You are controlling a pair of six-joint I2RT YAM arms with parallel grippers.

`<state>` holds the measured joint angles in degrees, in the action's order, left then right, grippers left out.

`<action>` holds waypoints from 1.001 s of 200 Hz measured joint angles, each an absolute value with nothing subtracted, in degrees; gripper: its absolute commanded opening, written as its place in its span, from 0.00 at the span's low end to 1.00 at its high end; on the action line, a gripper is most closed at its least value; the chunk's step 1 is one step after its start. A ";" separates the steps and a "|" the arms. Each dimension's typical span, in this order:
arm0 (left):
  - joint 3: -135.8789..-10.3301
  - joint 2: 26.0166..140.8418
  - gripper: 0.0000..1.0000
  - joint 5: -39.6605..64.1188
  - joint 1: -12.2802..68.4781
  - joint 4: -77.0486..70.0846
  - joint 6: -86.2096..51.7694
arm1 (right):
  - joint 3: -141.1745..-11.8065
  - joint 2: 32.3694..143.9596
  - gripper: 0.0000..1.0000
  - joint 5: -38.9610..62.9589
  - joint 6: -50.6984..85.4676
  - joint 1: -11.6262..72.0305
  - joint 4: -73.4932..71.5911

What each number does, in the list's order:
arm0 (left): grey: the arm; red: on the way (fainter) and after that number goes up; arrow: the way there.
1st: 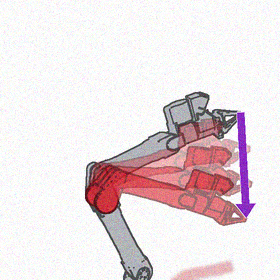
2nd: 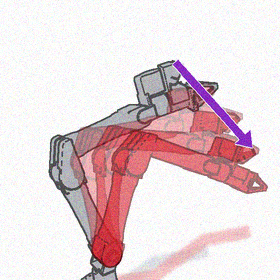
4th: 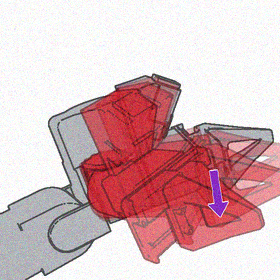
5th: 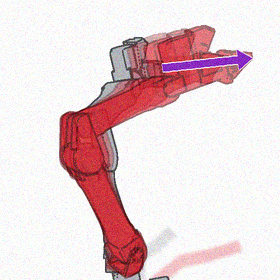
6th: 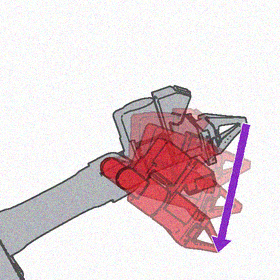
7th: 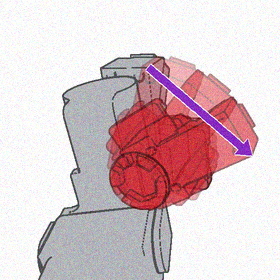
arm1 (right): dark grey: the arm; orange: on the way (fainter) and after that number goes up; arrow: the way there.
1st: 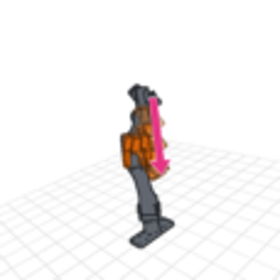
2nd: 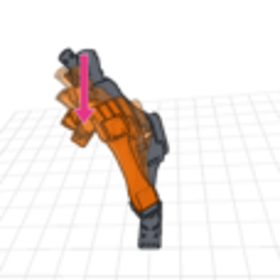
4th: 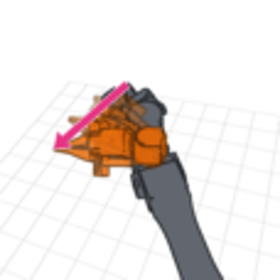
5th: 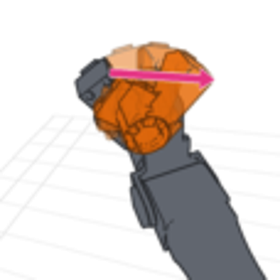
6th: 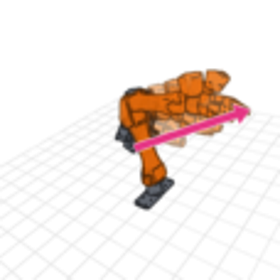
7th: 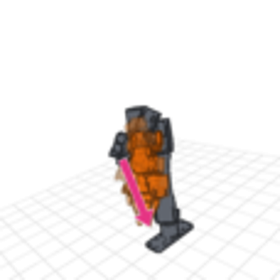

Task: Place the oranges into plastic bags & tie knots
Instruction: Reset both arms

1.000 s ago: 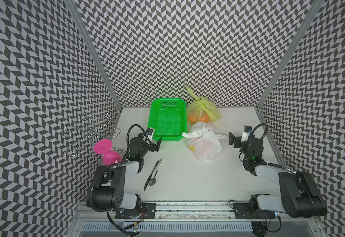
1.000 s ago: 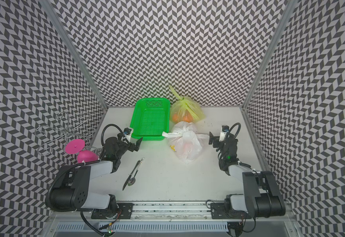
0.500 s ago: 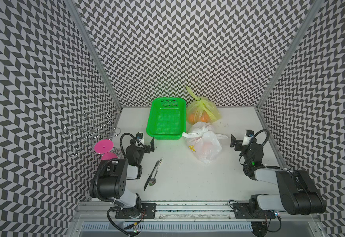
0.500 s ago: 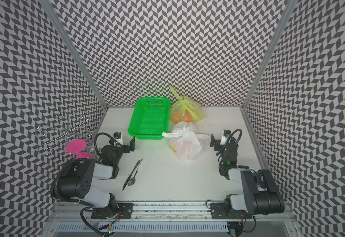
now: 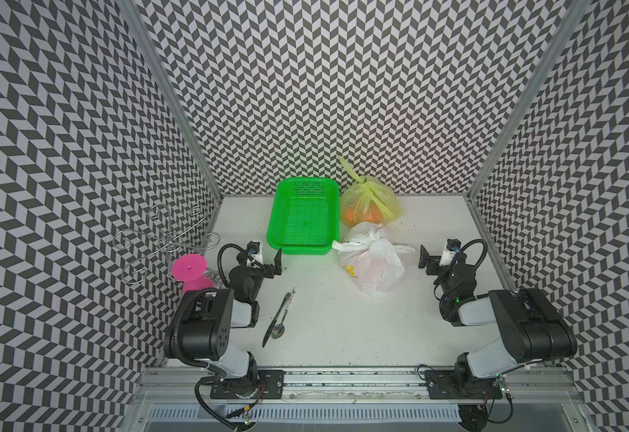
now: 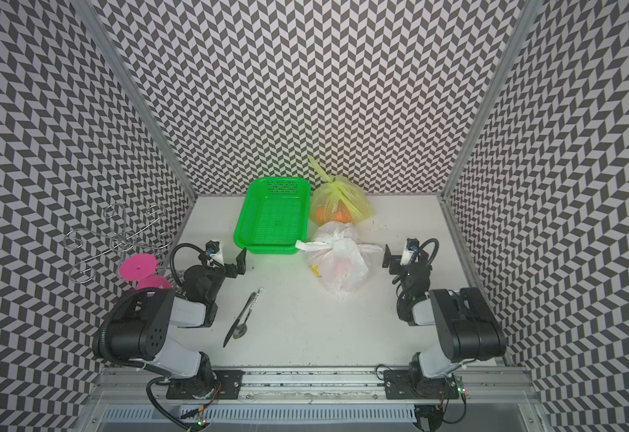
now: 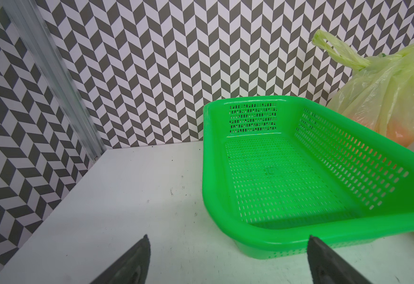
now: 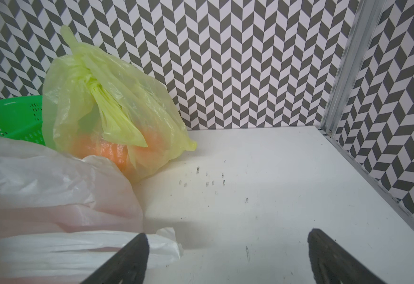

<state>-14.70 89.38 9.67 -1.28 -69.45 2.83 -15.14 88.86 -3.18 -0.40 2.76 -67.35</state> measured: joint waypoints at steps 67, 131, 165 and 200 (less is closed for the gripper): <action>-14.70 89.36 1.00 9.67 -1.28 -69.45 2.68 | -15.11 88.86 1.00 -3.18 -0.40 2.70 -67.33; -14.68 89.36 1.00 9.87 -1.28 -69.80 2.72 | -15.11 88.86 1.00 -3.18 -0.40 2.70 -67.33; -9.08 89.03 1.00 13.58 -1.54 -76.82 4.01 | -15.11 88.86 1.00 -3.18 -0.40 2.70 -67.33; -11.00 89.21 0.99 11.92 -2.46 -76.73 2.61 | -15.11 88.86 1.00 -3.18 -0.40 2.70 -67.31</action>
<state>-11.00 89.21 11.92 -2.46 -76.73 2.61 -15.11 88.86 -3.18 -0.40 2.70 -67.31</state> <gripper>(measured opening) 0.996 0.998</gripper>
